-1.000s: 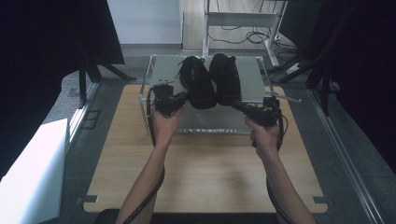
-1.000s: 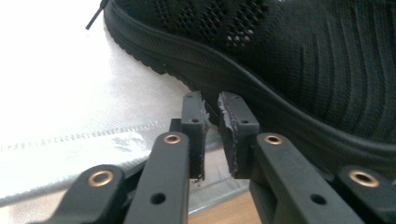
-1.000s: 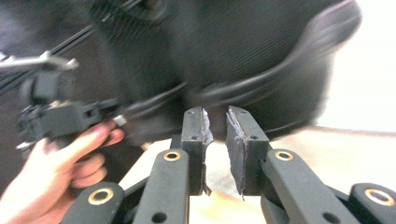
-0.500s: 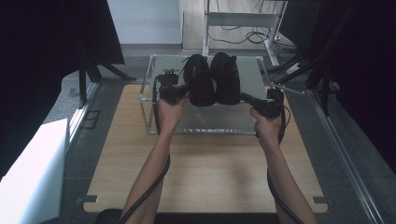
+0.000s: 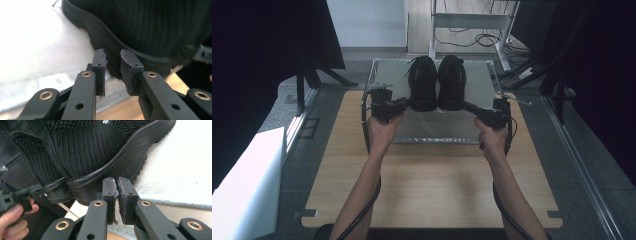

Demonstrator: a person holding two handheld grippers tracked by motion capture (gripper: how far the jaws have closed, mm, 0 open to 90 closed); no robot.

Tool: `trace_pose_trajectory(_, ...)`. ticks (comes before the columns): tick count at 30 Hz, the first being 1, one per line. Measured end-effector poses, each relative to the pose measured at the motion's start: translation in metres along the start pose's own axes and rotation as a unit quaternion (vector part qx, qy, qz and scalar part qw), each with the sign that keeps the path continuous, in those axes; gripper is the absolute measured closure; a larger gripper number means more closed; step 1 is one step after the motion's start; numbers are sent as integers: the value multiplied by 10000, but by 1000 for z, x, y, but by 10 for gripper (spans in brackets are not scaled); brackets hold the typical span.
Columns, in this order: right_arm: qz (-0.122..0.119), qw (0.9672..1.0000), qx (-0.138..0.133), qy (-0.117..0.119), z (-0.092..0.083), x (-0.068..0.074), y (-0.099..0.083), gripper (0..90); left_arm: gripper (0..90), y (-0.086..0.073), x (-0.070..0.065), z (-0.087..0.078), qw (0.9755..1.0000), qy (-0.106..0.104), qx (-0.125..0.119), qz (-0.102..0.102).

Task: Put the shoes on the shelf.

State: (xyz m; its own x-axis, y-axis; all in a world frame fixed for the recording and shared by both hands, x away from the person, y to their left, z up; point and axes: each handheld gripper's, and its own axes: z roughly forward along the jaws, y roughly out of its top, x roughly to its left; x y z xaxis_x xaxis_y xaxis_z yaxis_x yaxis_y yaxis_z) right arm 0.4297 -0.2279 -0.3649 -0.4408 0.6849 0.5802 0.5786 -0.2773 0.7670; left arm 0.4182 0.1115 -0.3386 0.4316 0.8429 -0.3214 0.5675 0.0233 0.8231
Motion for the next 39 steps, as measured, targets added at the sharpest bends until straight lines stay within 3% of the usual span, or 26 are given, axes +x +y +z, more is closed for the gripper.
trace_pose_trajectory(7, 10, 9997, -76, -252, 7, 4, 2, 882, 808, 10, -4, 14, 9994, 327, 55, 57)
trace_pose_trajectory(12, 80, 9993, -88, -347, 13, 1, 4, 861, 797, 14, 0, 21, 9992, 398, 79, 53)
trace_pose_trajectory(14, 73, 9994, -55, -334, 13, 0, 4, 830, 750, 12, 2, 19, 9993, 367, 53, 70)
trace_pose_trajectory(17, -20, 9997, -13, -258, 9, 1, 4, 776, 636, 7, 4, 13, 9999, 131, -76, 14)
trace_pose_trajectory(24, -430, 9990, -11, -123, -8, 6, 3, 647, 434, -7, -7, -5, 9987, 23, -255, 434)
trace_pose_trajectory(29, -555, 9984, -55, 22, -23, 8, 1, 558, 321, -15, -13, -15, 9979, -105, -237, 599)
trace_pose_trajectory(33, -857, 9963, -27, 70, -35, 10, -5, 484, 246, -25, -17, -24, 9972, -194, -239, 686)
trace_pose_trajectory(39, -1197, 9927, 44, 116, -54, 6, -19, 401, 165, -45, -20, -40, 9961, -133, -173, 855)
